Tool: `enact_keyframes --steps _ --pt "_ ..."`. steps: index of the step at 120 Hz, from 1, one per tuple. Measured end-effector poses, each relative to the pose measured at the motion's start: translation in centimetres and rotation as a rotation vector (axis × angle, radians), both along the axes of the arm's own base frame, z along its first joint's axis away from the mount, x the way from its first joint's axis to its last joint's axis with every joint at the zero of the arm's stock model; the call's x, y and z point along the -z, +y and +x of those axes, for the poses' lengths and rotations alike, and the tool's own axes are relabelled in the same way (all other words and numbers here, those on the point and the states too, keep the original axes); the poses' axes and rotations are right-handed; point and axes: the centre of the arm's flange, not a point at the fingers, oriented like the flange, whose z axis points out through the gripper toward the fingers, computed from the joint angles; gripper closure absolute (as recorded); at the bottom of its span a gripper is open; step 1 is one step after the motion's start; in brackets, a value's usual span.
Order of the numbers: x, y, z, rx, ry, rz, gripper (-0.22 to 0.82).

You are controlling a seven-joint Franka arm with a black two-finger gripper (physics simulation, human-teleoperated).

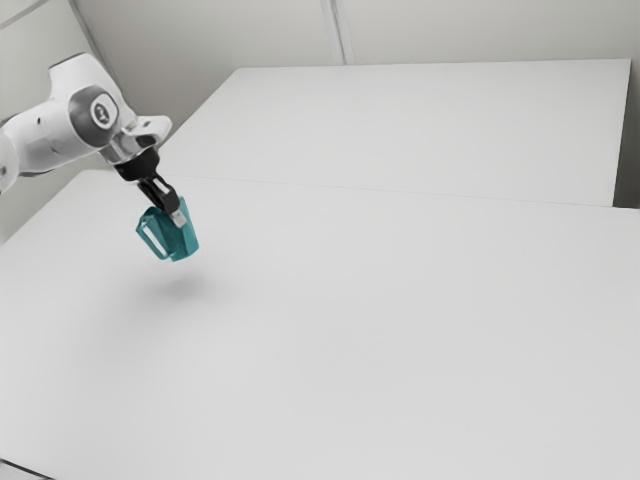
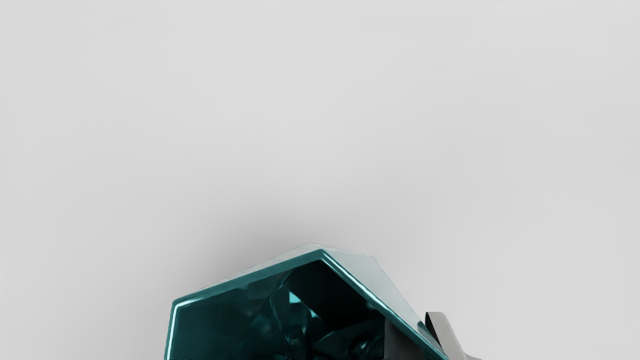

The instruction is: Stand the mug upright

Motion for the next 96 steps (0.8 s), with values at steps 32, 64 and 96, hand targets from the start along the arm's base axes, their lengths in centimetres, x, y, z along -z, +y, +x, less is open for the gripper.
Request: enact_keyframes --steps 32,64,96 --pt "1.8 -6.0 -1.9 -0.019 -0.025 0.093 0.78" --pt "4.5 -10.0 -4.1 -0.081 -0.023 0.115 0.78" --pt "7.3 -10.4 -5.6 -0.157 -0.028 0.155 0.78"
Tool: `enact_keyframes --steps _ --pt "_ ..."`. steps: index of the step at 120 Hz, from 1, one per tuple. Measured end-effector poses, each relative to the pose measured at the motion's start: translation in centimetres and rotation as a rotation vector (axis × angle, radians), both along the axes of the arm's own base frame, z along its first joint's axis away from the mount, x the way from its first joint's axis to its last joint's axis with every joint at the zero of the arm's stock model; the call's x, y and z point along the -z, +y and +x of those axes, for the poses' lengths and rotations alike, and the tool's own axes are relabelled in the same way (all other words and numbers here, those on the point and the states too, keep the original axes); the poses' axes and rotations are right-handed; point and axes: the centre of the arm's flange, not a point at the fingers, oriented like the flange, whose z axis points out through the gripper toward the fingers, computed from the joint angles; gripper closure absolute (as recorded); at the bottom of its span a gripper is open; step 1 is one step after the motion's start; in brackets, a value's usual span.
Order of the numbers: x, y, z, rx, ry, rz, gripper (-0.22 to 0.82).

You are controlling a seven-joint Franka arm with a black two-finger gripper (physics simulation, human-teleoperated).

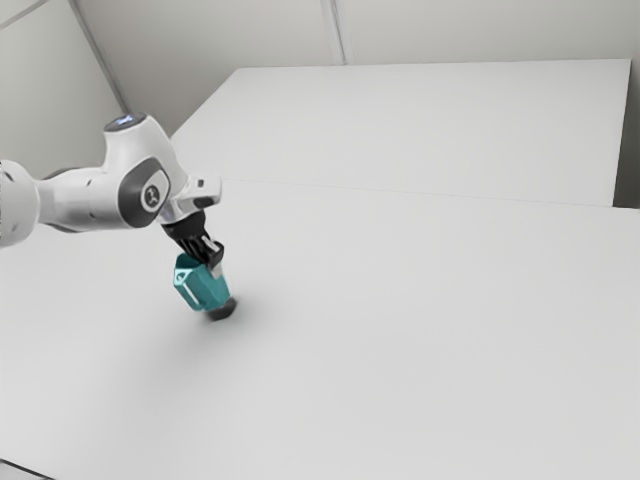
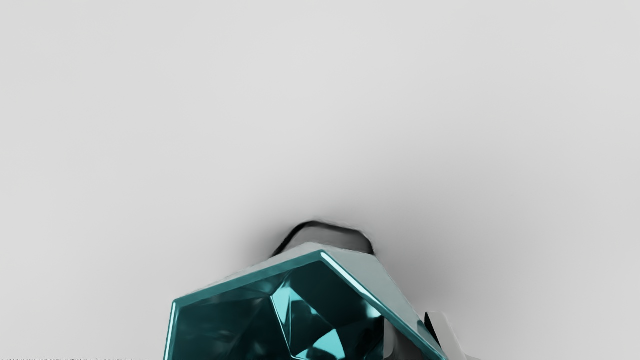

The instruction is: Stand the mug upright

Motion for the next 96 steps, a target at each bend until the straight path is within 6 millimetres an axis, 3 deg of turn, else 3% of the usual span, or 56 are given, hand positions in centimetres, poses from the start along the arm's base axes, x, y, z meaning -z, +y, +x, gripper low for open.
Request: enact_keyframes --steps 41,69,96 --pt "2.6 -0.6 0.3 -0.069 0.015 0.015 0.77" --pt "1.7 -1.6 0.4 -0.087 -0.002 0.008 0.31" --pt "-3.7 -3.3 -0.1 -0.078 -0.063 0.004 0.11"
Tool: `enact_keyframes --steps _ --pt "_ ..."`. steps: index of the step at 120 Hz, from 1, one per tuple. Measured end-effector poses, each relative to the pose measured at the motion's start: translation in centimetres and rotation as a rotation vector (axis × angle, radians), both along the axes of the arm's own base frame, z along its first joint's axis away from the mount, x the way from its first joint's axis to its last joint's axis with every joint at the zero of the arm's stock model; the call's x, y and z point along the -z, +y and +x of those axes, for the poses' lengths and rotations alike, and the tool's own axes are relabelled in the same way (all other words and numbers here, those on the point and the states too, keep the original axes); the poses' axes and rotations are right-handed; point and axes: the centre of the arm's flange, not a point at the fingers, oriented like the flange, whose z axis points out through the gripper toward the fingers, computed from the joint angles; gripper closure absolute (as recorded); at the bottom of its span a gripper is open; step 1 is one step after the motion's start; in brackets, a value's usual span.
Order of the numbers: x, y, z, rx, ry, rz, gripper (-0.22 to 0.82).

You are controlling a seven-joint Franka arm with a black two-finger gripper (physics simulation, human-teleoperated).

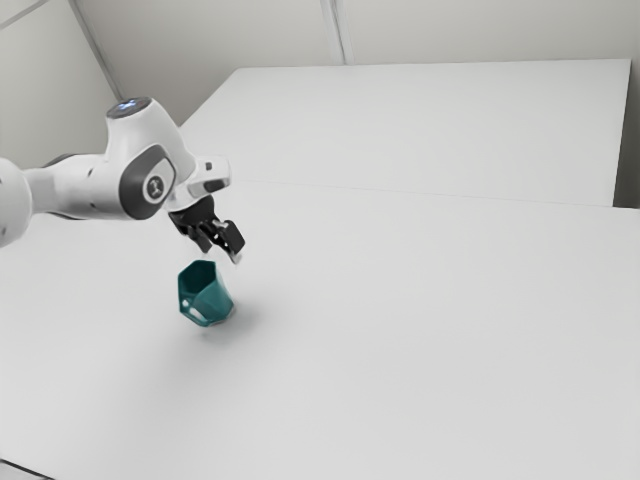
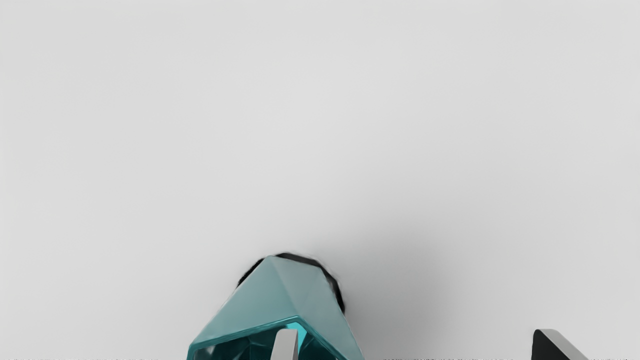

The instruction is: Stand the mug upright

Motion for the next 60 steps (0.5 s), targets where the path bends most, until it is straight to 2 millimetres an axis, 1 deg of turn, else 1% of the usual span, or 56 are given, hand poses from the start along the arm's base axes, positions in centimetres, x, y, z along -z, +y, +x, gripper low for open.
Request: enact_keyframes --steps 20,37,44,53,60 --pt "-3.3 -0.7 1.4 0.004 0.005 -0.009 0.05" --pt "-6.2 -0.9 4.3 0.001 0.02 -0.026 0.03" --pt "-7.6 -0.6 5.3 -0.007 0.023 -0.037 0.02" --pt "-10.0 0.2 6.8 -0.02 0.018 -0.046 0.01" --pt "-11.4 0.5 7.3 -0.025 0.02 -0.051 0.01"
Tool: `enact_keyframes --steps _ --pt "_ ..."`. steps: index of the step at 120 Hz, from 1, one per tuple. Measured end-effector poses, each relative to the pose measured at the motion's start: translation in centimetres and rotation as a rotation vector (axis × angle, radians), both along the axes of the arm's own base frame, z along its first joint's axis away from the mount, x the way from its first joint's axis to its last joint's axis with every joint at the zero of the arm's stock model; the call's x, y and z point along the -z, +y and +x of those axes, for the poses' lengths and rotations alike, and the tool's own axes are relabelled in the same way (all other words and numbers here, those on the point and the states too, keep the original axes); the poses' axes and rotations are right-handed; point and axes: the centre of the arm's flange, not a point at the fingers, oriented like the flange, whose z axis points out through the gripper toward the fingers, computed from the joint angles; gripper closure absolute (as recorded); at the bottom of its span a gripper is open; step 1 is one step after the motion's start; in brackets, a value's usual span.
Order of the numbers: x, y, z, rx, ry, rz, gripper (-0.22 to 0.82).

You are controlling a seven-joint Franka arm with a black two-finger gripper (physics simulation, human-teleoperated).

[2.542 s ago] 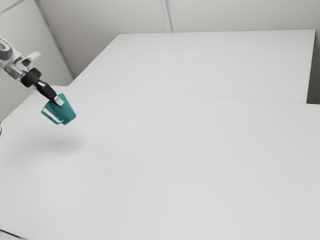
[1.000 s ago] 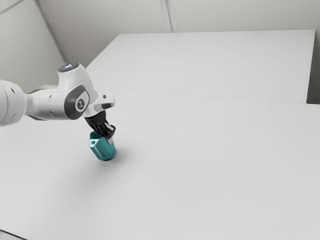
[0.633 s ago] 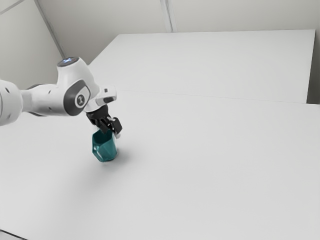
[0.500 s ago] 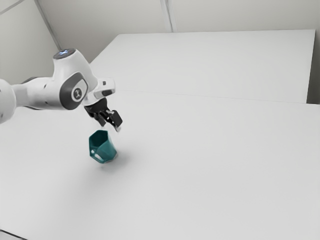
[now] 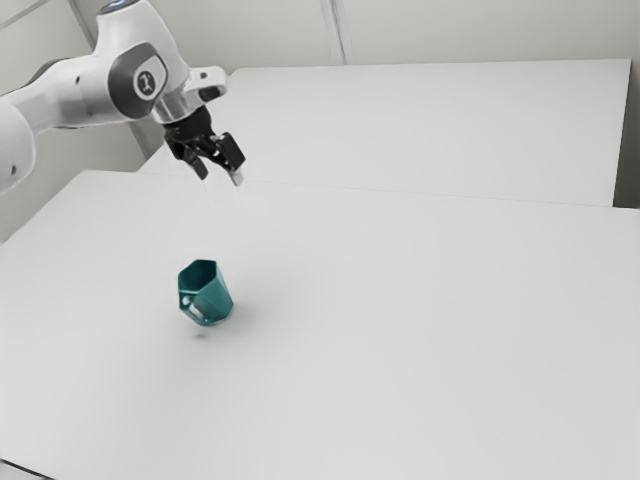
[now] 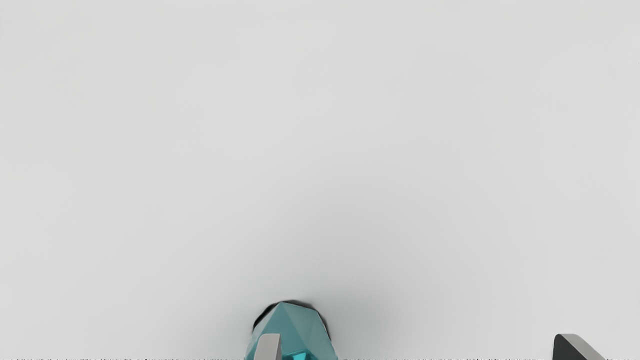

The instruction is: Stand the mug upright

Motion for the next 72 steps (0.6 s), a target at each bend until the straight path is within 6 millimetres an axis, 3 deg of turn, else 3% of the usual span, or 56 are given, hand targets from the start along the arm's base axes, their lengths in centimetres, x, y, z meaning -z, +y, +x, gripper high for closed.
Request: enact_keyframes --steps 13,28,72 --pt "-2.4 -0.2 0.1 0.006 0.008 -0.001 0.01" --pt "-3.5 -0.4 -0.5 0.011 0.034 -0.005 0.0" --pt "-3.6 -0.4 -1.1 0.013 0.086 -0.01 0.0"
